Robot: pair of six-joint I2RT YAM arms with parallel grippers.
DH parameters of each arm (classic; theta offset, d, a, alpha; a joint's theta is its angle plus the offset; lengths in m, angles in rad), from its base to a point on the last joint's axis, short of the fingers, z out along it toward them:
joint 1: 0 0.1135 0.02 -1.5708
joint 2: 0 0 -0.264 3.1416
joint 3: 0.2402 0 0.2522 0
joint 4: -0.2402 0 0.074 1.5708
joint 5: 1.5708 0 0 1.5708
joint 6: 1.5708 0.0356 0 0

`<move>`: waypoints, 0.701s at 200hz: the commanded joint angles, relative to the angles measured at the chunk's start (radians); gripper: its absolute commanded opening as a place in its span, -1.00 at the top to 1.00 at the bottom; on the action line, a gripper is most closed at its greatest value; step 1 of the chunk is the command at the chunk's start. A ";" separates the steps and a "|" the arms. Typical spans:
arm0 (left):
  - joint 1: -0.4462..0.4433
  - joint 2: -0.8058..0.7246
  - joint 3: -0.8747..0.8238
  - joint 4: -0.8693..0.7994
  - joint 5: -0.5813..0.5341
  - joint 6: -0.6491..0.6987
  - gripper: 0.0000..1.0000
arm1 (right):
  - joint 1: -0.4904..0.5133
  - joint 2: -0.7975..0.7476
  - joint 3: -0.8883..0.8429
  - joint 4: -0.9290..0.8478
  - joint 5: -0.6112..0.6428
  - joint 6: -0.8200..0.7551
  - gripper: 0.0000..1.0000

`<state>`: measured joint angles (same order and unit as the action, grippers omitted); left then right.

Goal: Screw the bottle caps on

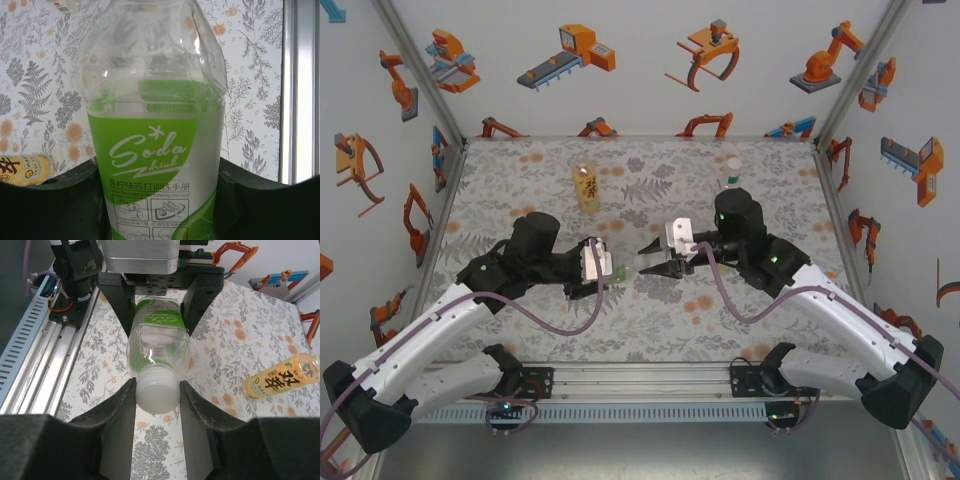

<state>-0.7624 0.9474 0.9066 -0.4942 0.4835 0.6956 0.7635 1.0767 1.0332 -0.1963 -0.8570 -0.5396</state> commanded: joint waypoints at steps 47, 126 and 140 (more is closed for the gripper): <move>0.005 -0.023 0.009 -0.006 0.003 0.013 1.00 | 0.018 -0.009 -0.012 0.059 0.043 0.266 0.80; 0.004 -0.022 0.009 0.017 -0.057 -0.009 1.00 | 0.055 -0.045 -0.120 0.248 0.306 0.920 1.00; 0.004 -0.020 0.007 0.026 -0.076 -0.016 1.00 | 0.060 -0.056 -0.145 0.273 0.372 1.059 1.00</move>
<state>-0.7586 0.9371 0.9066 -0.5388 0.4480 0.6952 0.8036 1.0466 0.9268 -0.0093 -0.6296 0.1799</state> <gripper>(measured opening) 0.538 0.371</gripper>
